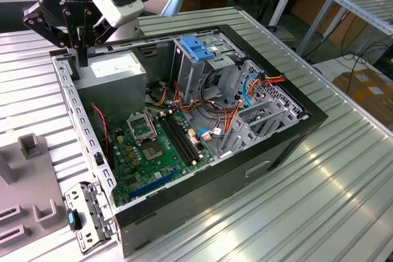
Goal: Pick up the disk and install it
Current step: 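Reach for the disk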
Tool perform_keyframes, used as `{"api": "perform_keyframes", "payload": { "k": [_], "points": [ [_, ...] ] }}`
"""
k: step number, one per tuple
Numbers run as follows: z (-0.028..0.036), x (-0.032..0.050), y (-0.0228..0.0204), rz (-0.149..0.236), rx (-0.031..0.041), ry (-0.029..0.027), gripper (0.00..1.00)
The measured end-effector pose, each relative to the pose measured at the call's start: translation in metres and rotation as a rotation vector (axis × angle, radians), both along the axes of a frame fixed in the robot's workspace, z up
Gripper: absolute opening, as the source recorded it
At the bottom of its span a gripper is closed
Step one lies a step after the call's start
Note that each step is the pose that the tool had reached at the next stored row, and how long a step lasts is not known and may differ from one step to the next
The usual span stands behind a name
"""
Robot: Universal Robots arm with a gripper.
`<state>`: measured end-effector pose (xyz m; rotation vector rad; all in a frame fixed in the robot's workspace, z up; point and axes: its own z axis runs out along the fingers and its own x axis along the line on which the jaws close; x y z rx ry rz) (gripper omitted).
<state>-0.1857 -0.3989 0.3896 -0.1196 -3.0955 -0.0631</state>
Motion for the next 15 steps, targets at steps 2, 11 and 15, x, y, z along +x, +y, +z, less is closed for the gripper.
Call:
{"api": "perform_keyframes", "payload": {
  "k": [2, 11, 15],
  "points": [
    [-0.0001, -0.0008, 0.0, 0.0, 0.0001, 0.0004, 0.11],
    [-0.0001, -0.004, 0.0, 0.0, 0.0001, 0.0022, 0.11],
    [-0.0001, -0.0063, 0.0, 0.0, 0.0, 0.0026, 0.11]
  ]
}}
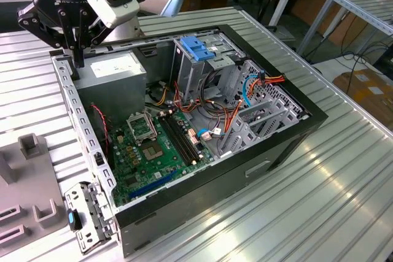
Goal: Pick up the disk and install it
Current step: 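Reach for the disk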
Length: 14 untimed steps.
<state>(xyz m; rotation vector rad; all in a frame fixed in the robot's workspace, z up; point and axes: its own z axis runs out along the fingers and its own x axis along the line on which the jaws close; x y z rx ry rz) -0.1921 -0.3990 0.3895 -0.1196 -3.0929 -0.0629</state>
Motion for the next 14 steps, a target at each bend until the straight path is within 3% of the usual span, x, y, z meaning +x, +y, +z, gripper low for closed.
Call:
{"api": "perform_keyframes", "payload": {
  "k": [5, 7, 14],
  "points": [
    [-0.0001, -0.0111, 0.0, 0.0, 0.0001, -0.0001, 0.11],
    [-0.0002, -0.0232, 0.0001, 0.0, 0.0001, -0.0001, 0.11],
    [-0.0007, -0.053, 0.0, 0.0, 0.0001, -0.0001, 0.11]
  ]
}}
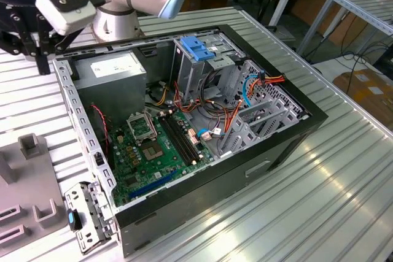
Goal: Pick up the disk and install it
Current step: 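Reach for the disk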
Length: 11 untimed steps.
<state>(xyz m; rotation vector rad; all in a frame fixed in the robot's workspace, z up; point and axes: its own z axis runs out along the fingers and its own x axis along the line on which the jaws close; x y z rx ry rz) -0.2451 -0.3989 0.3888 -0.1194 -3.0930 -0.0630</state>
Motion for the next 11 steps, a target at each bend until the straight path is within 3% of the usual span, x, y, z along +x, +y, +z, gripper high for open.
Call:
{"api": "perform_keyframes", "payload": {
  "k": [2, 6, 11],
  "points": [
    [-0.0002, -0.0086, 0.0, 0.0, 0.0, -0.0001, 0.11],
    [-0.0007, -0.0333, 0.0002, 0.0, 0.0001, -0.0001, 0.11],
    [-0.0012, -0.055, 0.0003, 0.0, 0.0001, -0.0002, 0.11]
  ]
}}
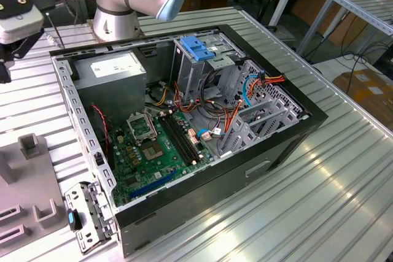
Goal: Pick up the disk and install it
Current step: 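Reach for the disk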
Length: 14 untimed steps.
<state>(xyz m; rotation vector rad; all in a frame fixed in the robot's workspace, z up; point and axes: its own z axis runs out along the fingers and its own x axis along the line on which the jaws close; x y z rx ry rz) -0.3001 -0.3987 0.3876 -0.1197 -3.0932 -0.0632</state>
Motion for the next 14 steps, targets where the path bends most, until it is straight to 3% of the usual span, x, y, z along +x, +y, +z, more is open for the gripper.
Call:
{"api": "perform_keyframes", "payload": {
  "k": [5, 9, 14],
  "points": [
    [-0.0013, -0.0394, 0.0, 0.0, -0.0001, 0.0, 0.11],
    [-0.0021, -0.0565, 0.0, 0.0, -0.0001, 0.0, 0.11],
    [-0.0025, -0.0685, 0.0001, 0.0, -0.0002, 0.0005, 0.11]
  ]
}}
